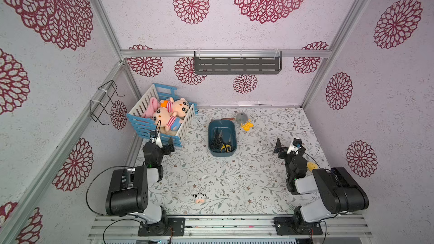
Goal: Take the scissors out of the storage box
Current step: Pick up the scissors from the storage box.
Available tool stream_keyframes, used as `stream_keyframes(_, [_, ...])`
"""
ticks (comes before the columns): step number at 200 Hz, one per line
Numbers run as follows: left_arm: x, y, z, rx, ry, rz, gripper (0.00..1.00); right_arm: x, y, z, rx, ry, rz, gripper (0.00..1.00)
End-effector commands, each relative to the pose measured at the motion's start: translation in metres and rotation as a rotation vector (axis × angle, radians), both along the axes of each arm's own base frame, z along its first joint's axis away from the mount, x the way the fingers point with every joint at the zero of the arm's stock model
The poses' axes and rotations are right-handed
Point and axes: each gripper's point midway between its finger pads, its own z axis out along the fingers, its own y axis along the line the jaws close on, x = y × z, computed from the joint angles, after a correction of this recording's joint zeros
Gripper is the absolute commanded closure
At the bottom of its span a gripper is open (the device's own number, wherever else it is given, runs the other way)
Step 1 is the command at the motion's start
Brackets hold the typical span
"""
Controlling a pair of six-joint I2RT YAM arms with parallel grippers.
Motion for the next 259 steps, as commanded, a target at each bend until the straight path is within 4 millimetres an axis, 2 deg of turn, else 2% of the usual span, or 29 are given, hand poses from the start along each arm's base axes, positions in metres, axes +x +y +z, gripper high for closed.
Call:
stream_keyframes(1, [0.000,0.000,0.004,0.002,-0.018,-0.005,0.03,0.001,0.002,0.010,-0.013,-0.036,0.010,0.01])
stream_keyframes(83, [0.000,0.001,0.004,0.004,-0.016,-0.004,0.03,0.002,0.003,0.010,-0.015,-0.035,0.010,0.01])
stream_keyframes(104, [0.001,0.010,0.003,-0.004,-0.004,0.051,0.03,0.002,0.003,0.009,-0.014,-0.032,0.011,0.01])
stream_keyframes(123, [0.001,0.011,0.003,-0.006,-0.005,0.055,0.03,0.002,0.003,0.010,-0.017,-0.033,0.014,0.01])
stream_keyframes(138, [0.001,0.013,0.006,-0.004,-0.015,0.072,0.03,0.015,0.019,0.011,-0.045,0.010,0.101,0.01])
stream_keyframes(153, [-0.003,0.033,0.015,0.002,0.008,0.221,0.03,0.038,0.026,0.014,-0.054,0.108,0.136,0.01])
stream_keyframes(161, [-0.005,0.033,0.024,0.038,0.015,0.267,0.03,0.043,0.029,0.014,-0.074,0.139,0.150,0.01])
stream_keyframes(176, [-0.008,0.013,0.045,0.124,0.029,0.263,0.03,0.048,0.027,0.014,-0.073,0.201,0.106,0.01])
stream_keyframes(192, [-0.012,-0.008,0.063,0.148,0.104,0.266,0.03,0.046,0.037,0.018,-0.045,0.235,0.097,0.01])
stream_keyframes(205, [-0.016,-0.034,0.086,0.154,0.114,0.205,0.03,0.043,0.050,0.028,-0.051,0.222,0.108,0.01])
stream_keyframes(234, [-0.029,-0.089,0.137,0.186,0.127,0.065,0.03,0.043,0.064,0.052,-0.034,0.233,0.104,0.01])
stream_keyframes(247, [-0.029,-0.110,0.148,0.191,0.181,0.011,0.03,0.040,0.072,0.064,-0.009,0.224,0.127,0.01])
stream_keyframes(259, [-0.025,-0.123,0.146,0.115,0.275,-0.001,0.03,0.038,0.083,0.071,0.031,0.222,0.174,0.01])
